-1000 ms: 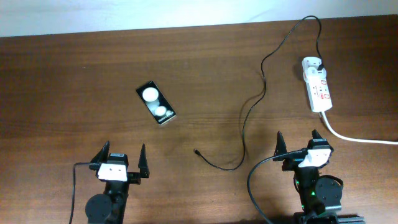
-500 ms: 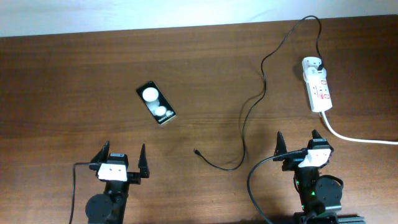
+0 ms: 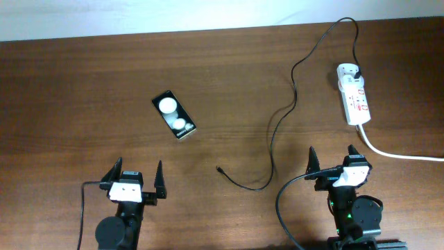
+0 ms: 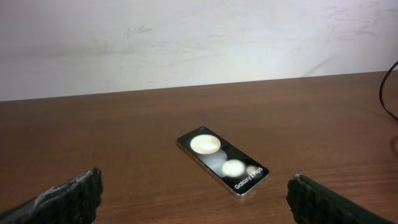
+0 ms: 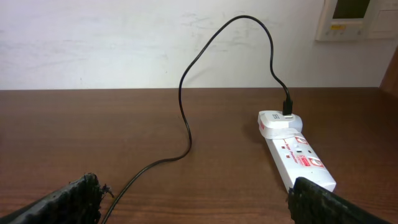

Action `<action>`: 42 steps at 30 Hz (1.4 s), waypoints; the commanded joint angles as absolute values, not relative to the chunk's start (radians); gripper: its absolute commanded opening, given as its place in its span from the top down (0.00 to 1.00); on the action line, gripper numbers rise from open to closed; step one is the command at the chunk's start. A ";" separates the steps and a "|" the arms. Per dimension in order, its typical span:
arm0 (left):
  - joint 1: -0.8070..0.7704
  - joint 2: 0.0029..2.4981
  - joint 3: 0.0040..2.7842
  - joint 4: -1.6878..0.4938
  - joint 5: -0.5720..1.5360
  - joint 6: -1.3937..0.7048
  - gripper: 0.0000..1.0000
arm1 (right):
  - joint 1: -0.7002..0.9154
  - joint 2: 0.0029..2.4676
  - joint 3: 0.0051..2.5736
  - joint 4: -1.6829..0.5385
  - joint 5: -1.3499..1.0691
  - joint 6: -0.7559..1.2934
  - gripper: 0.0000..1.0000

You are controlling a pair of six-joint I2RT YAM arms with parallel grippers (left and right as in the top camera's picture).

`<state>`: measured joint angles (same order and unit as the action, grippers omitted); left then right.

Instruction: Plug charger to phone and switch on socket

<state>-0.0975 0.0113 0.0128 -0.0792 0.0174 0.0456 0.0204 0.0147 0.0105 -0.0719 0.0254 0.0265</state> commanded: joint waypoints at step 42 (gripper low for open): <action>-0.091 0.007 0.009 -0.084 -0.016 0.073 0.01 | 0.026 0.005 0.006 -0.080 0.023 0.030 0.01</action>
